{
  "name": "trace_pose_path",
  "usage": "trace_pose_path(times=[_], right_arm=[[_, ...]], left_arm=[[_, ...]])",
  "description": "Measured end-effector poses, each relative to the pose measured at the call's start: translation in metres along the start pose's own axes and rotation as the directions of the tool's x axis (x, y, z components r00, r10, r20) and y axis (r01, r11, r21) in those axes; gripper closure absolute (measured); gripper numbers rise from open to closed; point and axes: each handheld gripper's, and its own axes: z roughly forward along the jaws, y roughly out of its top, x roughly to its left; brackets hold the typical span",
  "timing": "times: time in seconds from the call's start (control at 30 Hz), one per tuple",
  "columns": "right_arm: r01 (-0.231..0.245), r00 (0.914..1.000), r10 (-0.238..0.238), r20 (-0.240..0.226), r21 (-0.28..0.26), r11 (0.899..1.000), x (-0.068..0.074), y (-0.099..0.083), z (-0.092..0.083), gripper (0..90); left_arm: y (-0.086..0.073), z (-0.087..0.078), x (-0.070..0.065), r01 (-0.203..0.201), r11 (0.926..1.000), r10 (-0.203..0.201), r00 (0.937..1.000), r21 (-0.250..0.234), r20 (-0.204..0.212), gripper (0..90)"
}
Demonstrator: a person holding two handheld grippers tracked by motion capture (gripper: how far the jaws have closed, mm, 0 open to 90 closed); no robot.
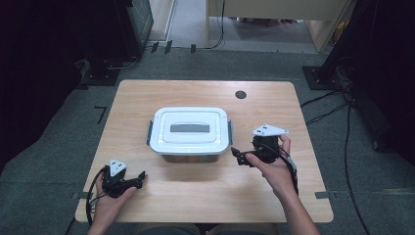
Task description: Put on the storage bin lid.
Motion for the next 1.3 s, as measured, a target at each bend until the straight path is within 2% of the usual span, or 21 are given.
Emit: trace_pose_path(times=[0.4, 0.77, 0.93, 1.3], right_arm=[[-0.026, 0.9995, 0.026, 0.019, 0.014, 1.000, -0.023, -0.050, -0.020, 0.0], [-0.047, 0.9979, 0.046, 0.046, 0.020, 0.999, -0.042, -0.084, -0.033, 0.0], [-0.081, 0.9941, 0.079, 0.075, 0.025, 0.996, -0.058, -0.103, -0.038, 0.0], [-0.137, 0.9838, 0.132, 0.122, 0.042, 0.990, -0.082, -0.134, -0.049, 0.0]], left_arm=[[0.000, 0.000, 0.000, 0.000, 1.0000, 0.000, 1.0000, 0.000, 0.000, 14.3], [0.000, 0.000, 0.000, 0.003, 1.0000, -0.003, 1.0000, 0.000, -0.003, 14.3], [0.000, 0.000, 0.000, 0.003, 1.0000, -0.003, 1.0000, 0.000, -0.003, 14.3], [0.000, 0.000, 0.000, 0.003, 1.0000, -0.003, 1.0000, 0.000, -0.003, 14.3]])
